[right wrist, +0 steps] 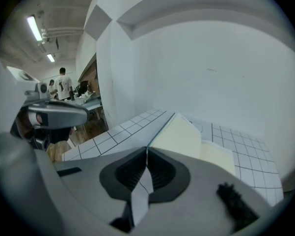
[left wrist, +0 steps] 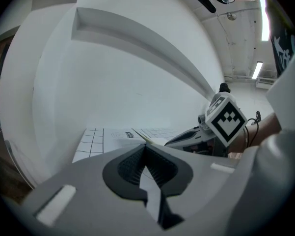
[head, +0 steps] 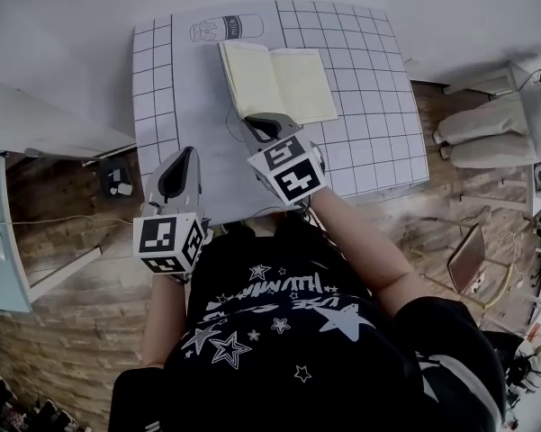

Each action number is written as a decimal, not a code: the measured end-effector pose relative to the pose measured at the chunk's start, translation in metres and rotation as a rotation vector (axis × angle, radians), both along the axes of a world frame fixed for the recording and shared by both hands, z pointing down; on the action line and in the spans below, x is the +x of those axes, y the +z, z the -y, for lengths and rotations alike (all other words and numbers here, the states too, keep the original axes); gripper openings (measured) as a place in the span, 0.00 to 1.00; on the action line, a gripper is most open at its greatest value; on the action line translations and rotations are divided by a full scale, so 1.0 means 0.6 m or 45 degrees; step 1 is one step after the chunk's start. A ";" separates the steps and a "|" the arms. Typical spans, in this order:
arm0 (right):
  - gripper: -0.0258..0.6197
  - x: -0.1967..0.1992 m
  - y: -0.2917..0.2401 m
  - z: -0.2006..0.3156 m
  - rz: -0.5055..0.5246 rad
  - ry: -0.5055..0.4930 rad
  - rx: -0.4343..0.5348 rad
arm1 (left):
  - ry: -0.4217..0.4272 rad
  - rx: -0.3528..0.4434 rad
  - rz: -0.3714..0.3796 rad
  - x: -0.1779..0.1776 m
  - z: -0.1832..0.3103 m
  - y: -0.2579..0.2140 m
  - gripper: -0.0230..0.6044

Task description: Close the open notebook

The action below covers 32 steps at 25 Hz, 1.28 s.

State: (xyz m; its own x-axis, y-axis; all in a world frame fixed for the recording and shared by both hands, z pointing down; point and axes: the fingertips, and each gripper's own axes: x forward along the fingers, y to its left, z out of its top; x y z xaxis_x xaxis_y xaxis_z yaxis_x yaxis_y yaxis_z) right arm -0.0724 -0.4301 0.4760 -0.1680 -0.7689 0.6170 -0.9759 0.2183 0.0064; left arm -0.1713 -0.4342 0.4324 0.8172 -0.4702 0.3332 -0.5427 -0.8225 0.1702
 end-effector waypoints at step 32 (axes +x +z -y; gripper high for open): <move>0.06 0.386 0.137 -0.165 0.214 0.644 -0.262 | 0.147 0.007 0.017 0.232 -0.084 -0.009 0.05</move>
